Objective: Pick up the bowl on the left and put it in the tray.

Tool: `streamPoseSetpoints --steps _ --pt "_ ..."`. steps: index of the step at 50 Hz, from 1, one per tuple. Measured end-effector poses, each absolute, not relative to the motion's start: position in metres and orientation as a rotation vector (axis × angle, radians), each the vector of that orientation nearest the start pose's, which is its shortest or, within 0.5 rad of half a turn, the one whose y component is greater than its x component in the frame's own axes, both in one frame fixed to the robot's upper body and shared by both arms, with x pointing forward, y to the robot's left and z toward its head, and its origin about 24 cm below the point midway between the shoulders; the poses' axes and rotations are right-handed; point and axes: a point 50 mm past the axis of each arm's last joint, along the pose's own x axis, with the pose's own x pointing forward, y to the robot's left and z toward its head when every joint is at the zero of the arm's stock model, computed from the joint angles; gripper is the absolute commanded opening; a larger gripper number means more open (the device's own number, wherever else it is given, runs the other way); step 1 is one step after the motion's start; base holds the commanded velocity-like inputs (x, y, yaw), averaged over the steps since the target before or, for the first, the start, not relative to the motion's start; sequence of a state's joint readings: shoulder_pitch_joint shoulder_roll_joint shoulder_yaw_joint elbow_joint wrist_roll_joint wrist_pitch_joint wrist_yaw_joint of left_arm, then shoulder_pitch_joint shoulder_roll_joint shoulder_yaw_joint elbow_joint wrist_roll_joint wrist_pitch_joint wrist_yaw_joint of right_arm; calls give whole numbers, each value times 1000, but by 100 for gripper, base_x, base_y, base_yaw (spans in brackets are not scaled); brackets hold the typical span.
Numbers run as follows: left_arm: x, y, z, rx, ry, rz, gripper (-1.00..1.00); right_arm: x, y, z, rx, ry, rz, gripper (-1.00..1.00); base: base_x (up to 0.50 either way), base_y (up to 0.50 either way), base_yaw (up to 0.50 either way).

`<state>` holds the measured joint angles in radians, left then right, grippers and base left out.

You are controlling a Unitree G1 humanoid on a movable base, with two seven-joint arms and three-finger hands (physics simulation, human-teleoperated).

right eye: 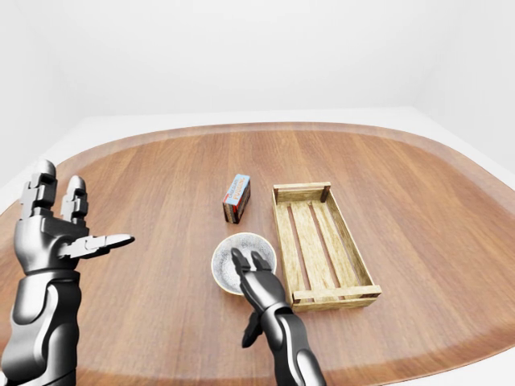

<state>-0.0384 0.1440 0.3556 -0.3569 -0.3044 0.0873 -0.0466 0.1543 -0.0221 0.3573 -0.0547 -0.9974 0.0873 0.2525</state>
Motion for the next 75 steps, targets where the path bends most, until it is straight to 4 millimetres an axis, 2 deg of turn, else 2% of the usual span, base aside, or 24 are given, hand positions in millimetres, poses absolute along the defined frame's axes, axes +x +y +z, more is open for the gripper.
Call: streamPoseSetpoints --steps 75 --pt "235 240 139 -101 -377 198 100 231 -84 -7 -1143 254 586 100 0 0 0"
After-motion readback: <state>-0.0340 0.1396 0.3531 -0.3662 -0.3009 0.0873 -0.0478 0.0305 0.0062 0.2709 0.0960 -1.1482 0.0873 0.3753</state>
